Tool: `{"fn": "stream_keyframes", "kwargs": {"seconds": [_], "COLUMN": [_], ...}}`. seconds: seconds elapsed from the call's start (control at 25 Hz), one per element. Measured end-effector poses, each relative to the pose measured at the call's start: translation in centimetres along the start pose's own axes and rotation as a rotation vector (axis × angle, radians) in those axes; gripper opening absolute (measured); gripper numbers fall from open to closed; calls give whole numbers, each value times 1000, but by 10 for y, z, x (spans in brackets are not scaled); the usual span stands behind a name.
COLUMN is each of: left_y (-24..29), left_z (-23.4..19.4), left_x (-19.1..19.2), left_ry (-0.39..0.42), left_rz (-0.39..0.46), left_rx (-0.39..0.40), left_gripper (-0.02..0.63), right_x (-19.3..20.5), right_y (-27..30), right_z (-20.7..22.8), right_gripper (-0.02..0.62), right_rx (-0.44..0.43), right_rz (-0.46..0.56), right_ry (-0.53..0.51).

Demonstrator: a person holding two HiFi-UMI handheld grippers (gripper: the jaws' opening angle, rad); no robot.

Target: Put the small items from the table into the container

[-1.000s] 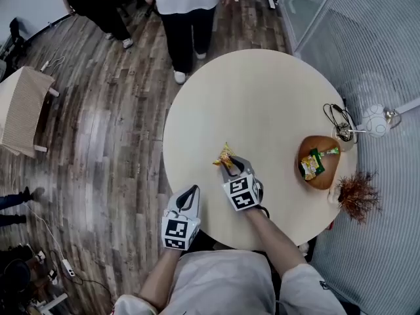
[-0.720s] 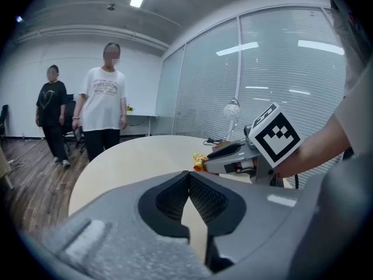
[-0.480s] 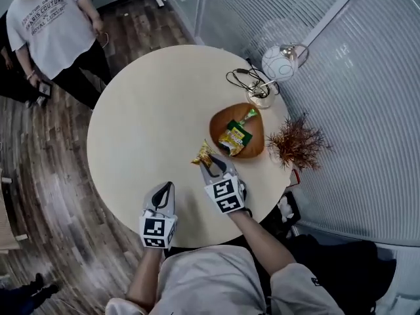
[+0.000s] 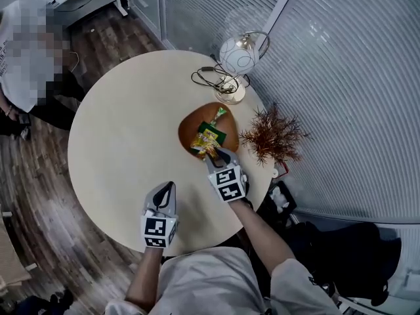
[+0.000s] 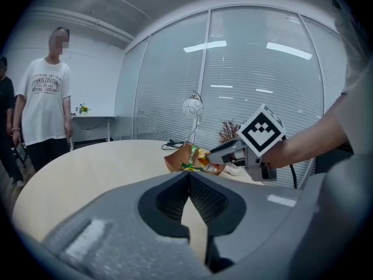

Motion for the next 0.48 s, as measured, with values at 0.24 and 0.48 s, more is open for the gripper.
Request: {"fn": "stream_keyframes", "kwargs": {"seconds": [0.24, 0.48], "left_y": [2, -5], "left_z": [-4, -19], "left_x": [-7, -1], "left_ry": [-23, -45], "left_rz": [8, 2], "left_rx": [-31, -78], "left_gripper": [-12, -12], "right_x": [14, 21], "right_y": [37, 49], "right_z": [25, 33], "right_gripper": [126, 174], "right_rx": [-2, 10], "right_rz": [-120, -145], "right_ry": [45, 33]}}
Point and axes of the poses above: the fingertips, and each gripper's own axes: y forward along the fingers, z to its right, x out of its underside, the point moved 1 cm from there along -y, backward along the fingers, and after that the axes turned 11 degrees about -y, right-handed, at the moved point
